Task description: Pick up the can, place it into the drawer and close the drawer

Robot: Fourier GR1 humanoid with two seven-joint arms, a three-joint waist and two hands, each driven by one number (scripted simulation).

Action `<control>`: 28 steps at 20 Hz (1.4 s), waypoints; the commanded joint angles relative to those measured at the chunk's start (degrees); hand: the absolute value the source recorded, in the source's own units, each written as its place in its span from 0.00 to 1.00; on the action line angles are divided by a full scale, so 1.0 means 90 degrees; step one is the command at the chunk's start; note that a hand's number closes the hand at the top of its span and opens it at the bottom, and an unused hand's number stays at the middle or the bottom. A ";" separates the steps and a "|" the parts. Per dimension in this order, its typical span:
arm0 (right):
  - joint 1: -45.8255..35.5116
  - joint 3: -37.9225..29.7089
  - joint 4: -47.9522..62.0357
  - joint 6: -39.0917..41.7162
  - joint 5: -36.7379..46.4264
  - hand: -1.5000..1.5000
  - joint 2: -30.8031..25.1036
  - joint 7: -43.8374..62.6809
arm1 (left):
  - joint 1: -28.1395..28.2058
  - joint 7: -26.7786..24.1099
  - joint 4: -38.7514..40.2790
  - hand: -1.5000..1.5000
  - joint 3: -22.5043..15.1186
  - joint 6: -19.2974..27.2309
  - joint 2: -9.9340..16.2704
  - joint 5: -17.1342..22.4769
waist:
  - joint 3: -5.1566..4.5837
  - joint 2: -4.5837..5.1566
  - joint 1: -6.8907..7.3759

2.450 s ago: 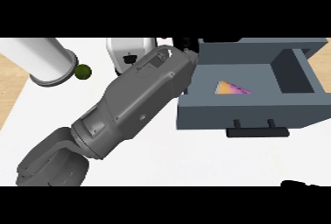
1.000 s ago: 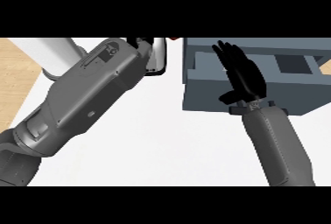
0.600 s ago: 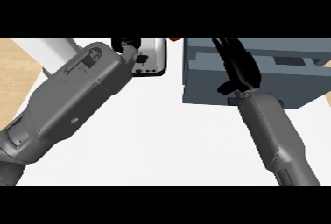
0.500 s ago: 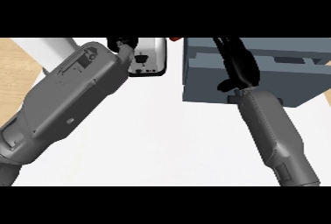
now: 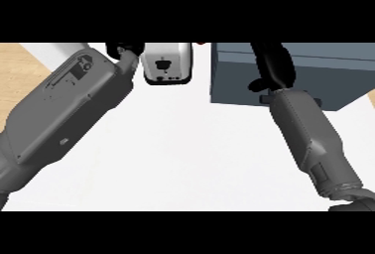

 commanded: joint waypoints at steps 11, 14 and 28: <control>-0.1306 -0.0403 0.1477 -0.0604 0.0092 0.00 -0.0382 0.0224 | 0.0481 0.0345 -0.0725 0.00 0.0145 -0.0233 0.0488 -0.0149 | 0.0061 0.0152 0.0199; -0.1642 -0.0471 0.1564 -0.0439 0.0086 0.00 -0.0554 0.0383 | 0.0120 0.0622 -0.0926 0.00 0.0093 -0.0021 0.0565 -0.0246 | 0.0069 0.0139 0.0280; -0.1904 -0.2553 0.1761 0.1036 -0.2276 0.00 -0.0124 -0.1447 | 0.0591 0.0601 -0.1164 0.00 0.0127 -0.0046 0.0647 -0.0323 | 0.0093 0.0172 0.0283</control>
